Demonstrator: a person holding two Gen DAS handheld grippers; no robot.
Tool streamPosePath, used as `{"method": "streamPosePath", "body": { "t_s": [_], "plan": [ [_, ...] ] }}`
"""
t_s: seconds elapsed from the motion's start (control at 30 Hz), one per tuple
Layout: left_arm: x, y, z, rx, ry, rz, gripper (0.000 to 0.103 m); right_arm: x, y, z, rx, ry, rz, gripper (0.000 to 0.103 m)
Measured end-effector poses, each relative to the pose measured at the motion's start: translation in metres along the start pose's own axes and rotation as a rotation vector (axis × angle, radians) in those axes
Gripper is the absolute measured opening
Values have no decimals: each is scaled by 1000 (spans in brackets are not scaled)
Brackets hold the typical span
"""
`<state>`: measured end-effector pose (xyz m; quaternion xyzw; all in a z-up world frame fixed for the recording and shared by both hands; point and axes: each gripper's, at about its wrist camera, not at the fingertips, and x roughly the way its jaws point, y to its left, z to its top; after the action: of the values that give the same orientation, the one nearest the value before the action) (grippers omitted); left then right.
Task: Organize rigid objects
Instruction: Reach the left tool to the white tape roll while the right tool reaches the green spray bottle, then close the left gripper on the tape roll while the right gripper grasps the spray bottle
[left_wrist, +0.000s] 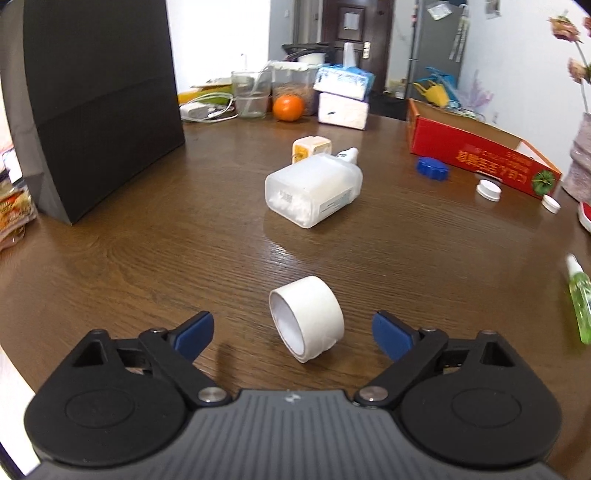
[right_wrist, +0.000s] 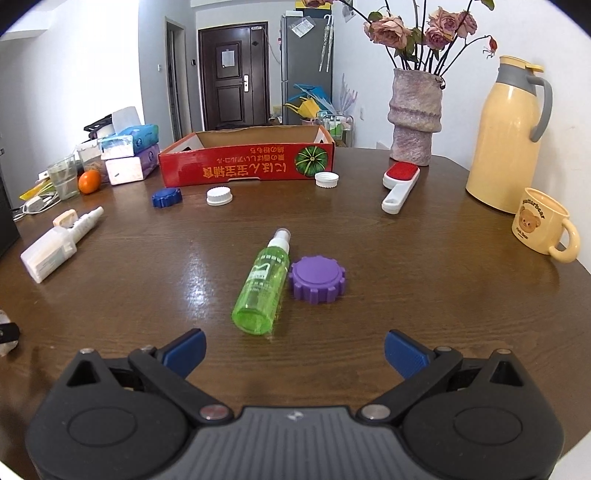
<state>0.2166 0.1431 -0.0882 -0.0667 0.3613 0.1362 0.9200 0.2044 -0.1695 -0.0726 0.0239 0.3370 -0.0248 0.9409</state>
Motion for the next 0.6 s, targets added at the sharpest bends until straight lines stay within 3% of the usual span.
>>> {"method": "streamPosePath", "body": {
  "t_s": [0.2, 0.37, 0.6],
  "plan": [
    [6, 1, 5, -49, 9, 41, 77, 16, 2, 9, -8, -6, 20, 101],
    [13, 10, 6, -83, 36, 36, 29, 28, 5, 16, -17, -4, 39, 96],
    [14, 14, 8, -79, 23, 32, 26, 45, 10, 23, -31, 3, 56, 82]
  ]
}}
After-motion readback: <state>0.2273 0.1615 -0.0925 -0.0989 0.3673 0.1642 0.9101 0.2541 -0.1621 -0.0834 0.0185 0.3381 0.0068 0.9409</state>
